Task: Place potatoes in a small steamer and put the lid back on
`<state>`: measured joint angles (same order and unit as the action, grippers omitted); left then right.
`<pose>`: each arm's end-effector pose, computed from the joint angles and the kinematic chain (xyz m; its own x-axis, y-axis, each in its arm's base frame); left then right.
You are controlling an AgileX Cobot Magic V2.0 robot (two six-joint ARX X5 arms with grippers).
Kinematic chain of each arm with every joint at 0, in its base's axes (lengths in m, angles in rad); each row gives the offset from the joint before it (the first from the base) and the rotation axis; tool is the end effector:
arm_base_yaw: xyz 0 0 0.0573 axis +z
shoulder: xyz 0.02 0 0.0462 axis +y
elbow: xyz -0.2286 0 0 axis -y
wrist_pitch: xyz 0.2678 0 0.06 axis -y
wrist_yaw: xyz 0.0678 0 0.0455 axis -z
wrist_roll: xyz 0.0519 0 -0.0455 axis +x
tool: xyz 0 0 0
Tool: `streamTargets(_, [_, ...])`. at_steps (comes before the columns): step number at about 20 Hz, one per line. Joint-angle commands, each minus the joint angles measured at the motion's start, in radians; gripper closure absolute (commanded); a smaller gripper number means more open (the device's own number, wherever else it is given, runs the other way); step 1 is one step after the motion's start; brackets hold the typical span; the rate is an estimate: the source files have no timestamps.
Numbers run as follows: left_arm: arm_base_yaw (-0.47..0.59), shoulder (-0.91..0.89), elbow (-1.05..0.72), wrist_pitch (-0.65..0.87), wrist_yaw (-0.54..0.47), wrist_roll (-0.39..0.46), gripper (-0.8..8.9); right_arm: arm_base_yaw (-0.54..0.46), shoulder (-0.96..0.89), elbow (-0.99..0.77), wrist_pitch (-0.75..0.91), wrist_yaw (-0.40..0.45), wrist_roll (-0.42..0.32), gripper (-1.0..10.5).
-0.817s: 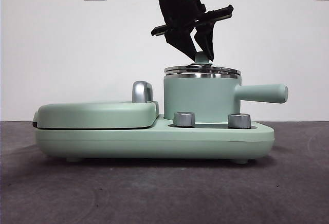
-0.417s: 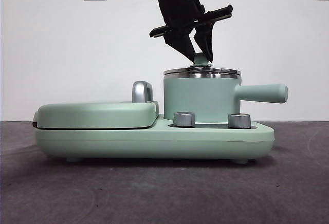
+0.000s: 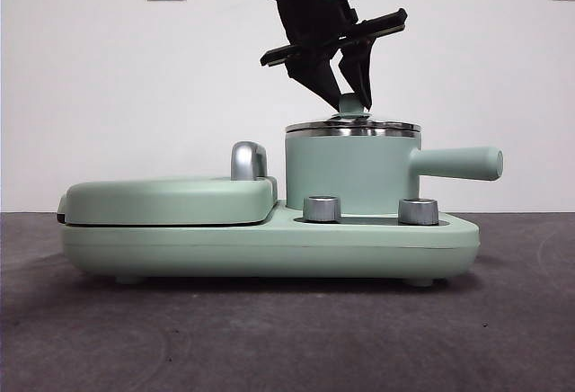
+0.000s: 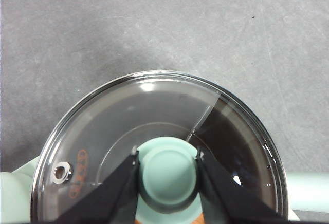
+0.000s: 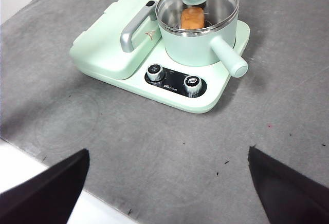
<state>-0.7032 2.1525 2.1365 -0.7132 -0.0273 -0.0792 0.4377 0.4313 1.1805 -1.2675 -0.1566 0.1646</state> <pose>0.3850 -0.3246 0.2705 0.5862 -0.4612 -0.6660 0.5887 0.8073 -0.0409 0.0609 0.0374 0.3664 0.7110 0.5049 -0.4893 -0.4605 0.8603 0.2186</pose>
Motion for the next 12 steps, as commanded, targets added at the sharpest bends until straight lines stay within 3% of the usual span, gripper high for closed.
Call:
streamTargets(1, [-0.01,0.027,0.032,0.011,-0.002,-0.031,7.58,0.005,0.0,0.01,0.018,0.0,0.011,4.6])
streamTargets(4, [-0.01,0.025,0.037,0.031,-0.002,-0.066,4.04,0.005,0.0,0.01,0.028,0.0,0.011,4.6])
streamTargets(5, [-0.009,0.021,0.044,0.026,-0.002,-0.066,3.33,0.005,0.0,0.01,0.029,0.0,0.011,4.6])
streamTargets(9, [-0.009,-0.042,0.068,0.01,-0.002,-0.068,3.1,0.005,0.0,0.01,0.03,0.001,0.012,4.6])
streamTargets(12, [-0.011,-0.139,0.068,-0.108,-0.002,-0.068,3.1,0.005,0.0,0.01,0.037,0.0,0.019,4.6])
